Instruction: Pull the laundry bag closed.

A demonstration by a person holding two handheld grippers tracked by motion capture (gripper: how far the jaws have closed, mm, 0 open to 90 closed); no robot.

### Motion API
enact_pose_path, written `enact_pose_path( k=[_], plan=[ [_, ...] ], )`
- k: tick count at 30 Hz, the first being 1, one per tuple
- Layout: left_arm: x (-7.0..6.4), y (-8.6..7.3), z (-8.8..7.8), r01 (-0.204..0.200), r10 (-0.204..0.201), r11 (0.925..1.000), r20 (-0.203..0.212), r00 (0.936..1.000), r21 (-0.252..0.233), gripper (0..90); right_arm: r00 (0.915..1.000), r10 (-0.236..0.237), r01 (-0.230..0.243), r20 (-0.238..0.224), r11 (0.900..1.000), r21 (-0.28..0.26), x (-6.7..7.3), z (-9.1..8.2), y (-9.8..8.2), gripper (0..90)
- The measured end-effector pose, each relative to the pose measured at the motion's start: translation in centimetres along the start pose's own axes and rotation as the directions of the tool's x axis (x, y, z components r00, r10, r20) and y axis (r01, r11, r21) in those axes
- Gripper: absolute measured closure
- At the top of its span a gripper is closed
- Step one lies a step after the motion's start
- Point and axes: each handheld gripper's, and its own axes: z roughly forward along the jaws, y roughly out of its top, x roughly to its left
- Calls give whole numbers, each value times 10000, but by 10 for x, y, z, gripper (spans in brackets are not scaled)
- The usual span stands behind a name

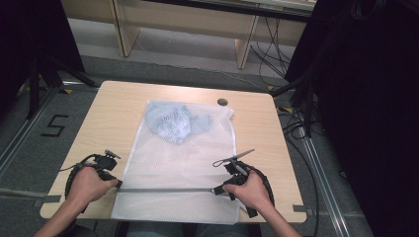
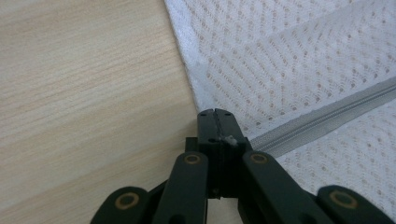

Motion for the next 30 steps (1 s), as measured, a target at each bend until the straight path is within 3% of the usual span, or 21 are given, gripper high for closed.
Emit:
enact_pose_path(
  k=[2,4,6,8,12,16,17,18,21,22,23,26,27,29,30],
  plan=[
    [0,0,0,-14,14,10000,5,10000,25,898,9998,-200,199,-38,9997,-117,-2,1,0,868],
    [0,0,0,-15,15,10000,9,10000,19,898,9997,52,-52,255,10000,-4,0,0,-1,867],
    [1,0,-1,-97,97,9999,27,9999,91,898,9997,87,-87,224,10000,-22,-1,-1,-1,868],
    [1,0,-1,-171,171,9997,22,9999,154,898,9997,166,-168,-200,9998,-112,-3,-2,-2,867],
    [1,0,-1,-98,98,9999,15,10000,91,898,9991,409,-410,-149,9991,-55,-3,-4,-2,867],
    [1,0,-1,-131,131,9998,43,9999,117,898,9997,222,-223,-88,9997,-110,-5,-4,-3,867],
    [1,0,-1,-136,135,9998,39,9999,120,898,9972,739,-737,-76,9971,200,-2,-7,-3,867],
    [1,0,-1,-128,127,9999,37,9999,116,898,9995,296,-298,-123,9995,-128,-6,-6,-3,868],
    [1,0,-1,-101,101,9999,78,9999,95,898,9997,240,-242,-90,9996,-152,-8,-6,-3,868],
    [1,0,-1,-112,112,9999,46,9999,91,898,9971,754,-754,-26,9970,163,-5,-8,-4,868],
    [1,0,-1,-122,122,9999,39,9999,110,898,9996,283,-284,-51,9995,-104,-8,-7,-4,868],
    [1,0,-1,-136,135,9998,36,9999,130,898,9994,308,-309,-130,9994,-124,-10,-7,-5,867],
    [1,0,-1,-124,123,9999,39,9999,117,898,9967,809,-808,-79,9966,170,-7,-9,-5,867],
    [1,0,-1,-132,132,9998,33,9999,119,898,9994,335,-336,-44,9993,-133,-11,-9,-6,867],
    [1,0,-1,-128,127,9998,31,9999,118,898,9993,364,-364,-66,9992,-135,-11,-9,-6,867]
  ],
)
